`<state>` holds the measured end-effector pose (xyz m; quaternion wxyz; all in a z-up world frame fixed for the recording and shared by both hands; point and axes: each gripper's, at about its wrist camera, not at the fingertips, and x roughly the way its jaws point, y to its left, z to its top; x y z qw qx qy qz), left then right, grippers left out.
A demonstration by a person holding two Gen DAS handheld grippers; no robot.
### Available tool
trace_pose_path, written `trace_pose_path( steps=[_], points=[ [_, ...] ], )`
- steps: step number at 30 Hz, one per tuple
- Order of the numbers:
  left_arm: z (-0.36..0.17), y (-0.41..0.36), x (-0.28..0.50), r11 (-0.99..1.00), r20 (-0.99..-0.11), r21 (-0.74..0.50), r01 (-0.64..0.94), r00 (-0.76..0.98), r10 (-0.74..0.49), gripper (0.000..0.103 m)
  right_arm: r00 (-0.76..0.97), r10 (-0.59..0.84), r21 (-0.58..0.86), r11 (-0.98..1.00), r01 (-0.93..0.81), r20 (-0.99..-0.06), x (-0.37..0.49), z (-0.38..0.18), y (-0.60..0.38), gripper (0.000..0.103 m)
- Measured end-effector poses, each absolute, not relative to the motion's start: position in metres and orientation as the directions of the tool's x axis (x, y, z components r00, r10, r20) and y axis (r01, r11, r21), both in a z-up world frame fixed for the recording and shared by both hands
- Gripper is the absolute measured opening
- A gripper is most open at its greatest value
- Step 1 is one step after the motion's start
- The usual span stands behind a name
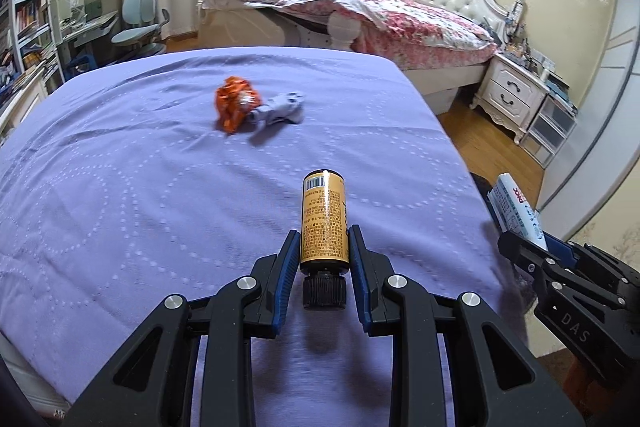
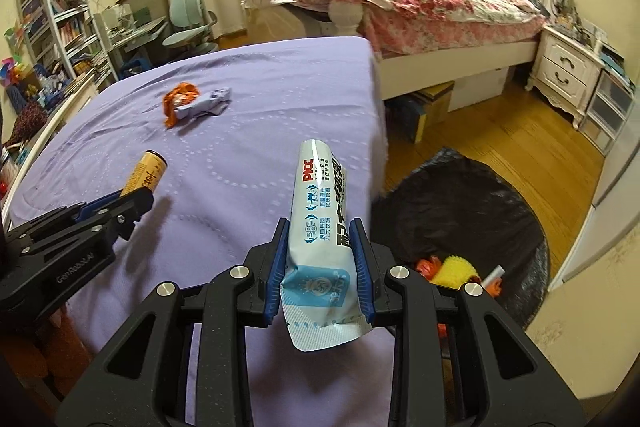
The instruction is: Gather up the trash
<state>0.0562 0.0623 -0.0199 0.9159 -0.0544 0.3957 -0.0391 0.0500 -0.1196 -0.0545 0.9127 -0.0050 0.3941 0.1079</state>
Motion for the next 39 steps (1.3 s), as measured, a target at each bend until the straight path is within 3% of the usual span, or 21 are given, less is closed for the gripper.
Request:
trace_pose_path(
  steps=[17,39],
  points=[
    [-0.020,-0.044,0.082,0.966,-0.711,-0.117,0.231,0.659,-0.244,0.028,0.698,0.040,0.071,0.997,0.015,-0.715,0.055,-0.062,-0.215,0.029],
    [-0.025,-0.100,0.104,0.956,-0.725,-0.057,0.287,0.646,-0.238,0.028,0.697,0.010,0.108,0.989,0.096,-0.717,0.069,-0.071,-0.262,0.029]
  ],
)
